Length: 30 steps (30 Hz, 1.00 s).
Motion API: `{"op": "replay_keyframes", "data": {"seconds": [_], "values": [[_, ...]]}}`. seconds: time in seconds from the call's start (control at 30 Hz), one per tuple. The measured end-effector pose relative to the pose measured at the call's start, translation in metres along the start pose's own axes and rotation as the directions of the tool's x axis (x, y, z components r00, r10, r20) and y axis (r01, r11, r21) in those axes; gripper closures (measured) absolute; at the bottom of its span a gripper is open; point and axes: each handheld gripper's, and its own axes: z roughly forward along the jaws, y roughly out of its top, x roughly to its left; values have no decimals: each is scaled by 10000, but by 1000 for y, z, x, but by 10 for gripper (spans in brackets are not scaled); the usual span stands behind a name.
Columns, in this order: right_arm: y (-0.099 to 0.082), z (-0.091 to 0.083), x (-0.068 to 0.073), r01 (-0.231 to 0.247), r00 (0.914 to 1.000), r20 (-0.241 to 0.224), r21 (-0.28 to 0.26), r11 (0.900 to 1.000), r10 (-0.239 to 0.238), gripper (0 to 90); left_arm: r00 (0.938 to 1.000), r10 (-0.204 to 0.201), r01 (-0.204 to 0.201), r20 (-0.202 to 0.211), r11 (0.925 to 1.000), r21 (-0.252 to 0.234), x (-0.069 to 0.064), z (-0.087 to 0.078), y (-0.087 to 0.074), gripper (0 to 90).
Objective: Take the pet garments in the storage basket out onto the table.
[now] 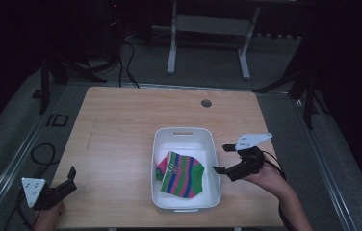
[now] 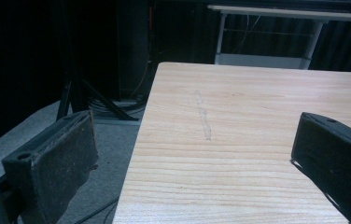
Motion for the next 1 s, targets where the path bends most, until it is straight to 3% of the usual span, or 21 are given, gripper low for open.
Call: {"op": "replay_keyframes", "data": {"seconds": [0.07,0.1,0.27,0.6,0.77,1.0], "values": [[4,4,1,86,9999,-118,112,9999,-84,119,10000,-1,1,6,10000,-4,0,0,0,9],[13,13,5,387,9986,-367,297,9988,-376,120,10000,11,-11,14,10000,0,0,0,0,9],[29,32,14,1031,9923,-733,413,9938,-999,133,10000,27,-27,40,10000,-5,0,0,0,9],[49,74,25,1515,9793,-1534,1220,9809,-1322,133,9999,35,-35,125,10000,-6,0,0,0,9],[55,94,30,1809,9708,-1872,1600,9704,-1501,136,9999,37,-37,159,10000,-5,0,0,0,9],[60,123,38,2158,9611,-2235,2420,9460,-1621,135,9998,54,-54,178,10000,-7,0,-1,0,9]]}}
